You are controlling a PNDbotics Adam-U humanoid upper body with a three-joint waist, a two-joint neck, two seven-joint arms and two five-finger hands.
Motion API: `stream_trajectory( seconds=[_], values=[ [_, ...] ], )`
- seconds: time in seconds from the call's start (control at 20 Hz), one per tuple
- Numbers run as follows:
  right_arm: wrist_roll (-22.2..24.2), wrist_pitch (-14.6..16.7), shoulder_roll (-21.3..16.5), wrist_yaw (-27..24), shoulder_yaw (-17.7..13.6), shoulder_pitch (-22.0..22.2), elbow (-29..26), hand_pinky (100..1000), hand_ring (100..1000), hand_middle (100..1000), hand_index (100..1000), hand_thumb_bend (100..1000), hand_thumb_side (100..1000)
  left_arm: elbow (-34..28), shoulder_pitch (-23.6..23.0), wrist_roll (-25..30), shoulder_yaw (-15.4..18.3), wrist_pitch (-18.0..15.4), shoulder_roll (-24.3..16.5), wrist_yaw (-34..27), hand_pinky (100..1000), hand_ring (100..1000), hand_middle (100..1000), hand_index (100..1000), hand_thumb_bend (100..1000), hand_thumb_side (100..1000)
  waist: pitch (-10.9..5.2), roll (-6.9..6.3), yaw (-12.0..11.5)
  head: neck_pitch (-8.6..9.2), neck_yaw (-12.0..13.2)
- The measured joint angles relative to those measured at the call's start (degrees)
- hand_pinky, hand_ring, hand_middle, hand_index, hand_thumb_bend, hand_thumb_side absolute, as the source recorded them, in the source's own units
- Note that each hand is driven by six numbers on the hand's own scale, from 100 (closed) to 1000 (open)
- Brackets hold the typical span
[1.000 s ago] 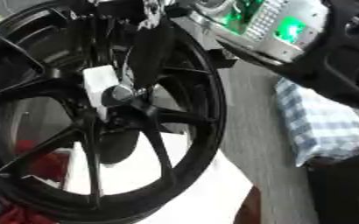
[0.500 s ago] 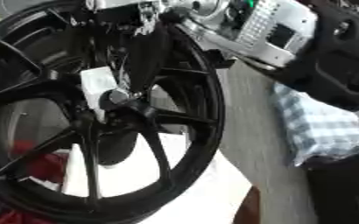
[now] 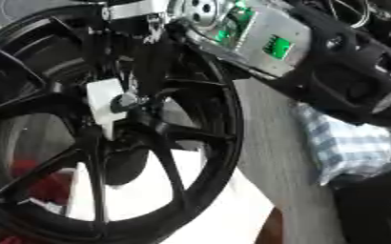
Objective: Pull the pin out of the wheel hub.
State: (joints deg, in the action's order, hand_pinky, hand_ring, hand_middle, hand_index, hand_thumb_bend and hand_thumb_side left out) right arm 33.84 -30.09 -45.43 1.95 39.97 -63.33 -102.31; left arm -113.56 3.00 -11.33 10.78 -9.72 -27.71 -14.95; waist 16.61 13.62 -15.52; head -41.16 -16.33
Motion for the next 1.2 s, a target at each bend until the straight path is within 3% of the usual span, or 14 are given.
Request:
stream_trajectory(
  seconds=[0.5, 1.2],
  values=[
    [0.44, 1.88, 0.86, 0.24, 0.64, 0.42, 1.95, 756, 786, 725, 758, 481, 100, 0.0, 0.0, 0.1, 0.0, 0.14, 0.47, 0.3, 868, 634, 580, 781, 100, 800, 0.33, 0.0, -0.16, 0.01, 0.08],
    [-0.28, 2.05, 0.69, -2.37, -0.08, 0.43, -2.78, 749, 775, 707, 748, 482, 100, 0.0, 0.0, 0.26, 0.0, 0.32, 0.48, 0.56, 873, 637, 584, 781, 100, 800, 0.34, 0.0, -0.14, 0.01, 0.19]
  ],
)
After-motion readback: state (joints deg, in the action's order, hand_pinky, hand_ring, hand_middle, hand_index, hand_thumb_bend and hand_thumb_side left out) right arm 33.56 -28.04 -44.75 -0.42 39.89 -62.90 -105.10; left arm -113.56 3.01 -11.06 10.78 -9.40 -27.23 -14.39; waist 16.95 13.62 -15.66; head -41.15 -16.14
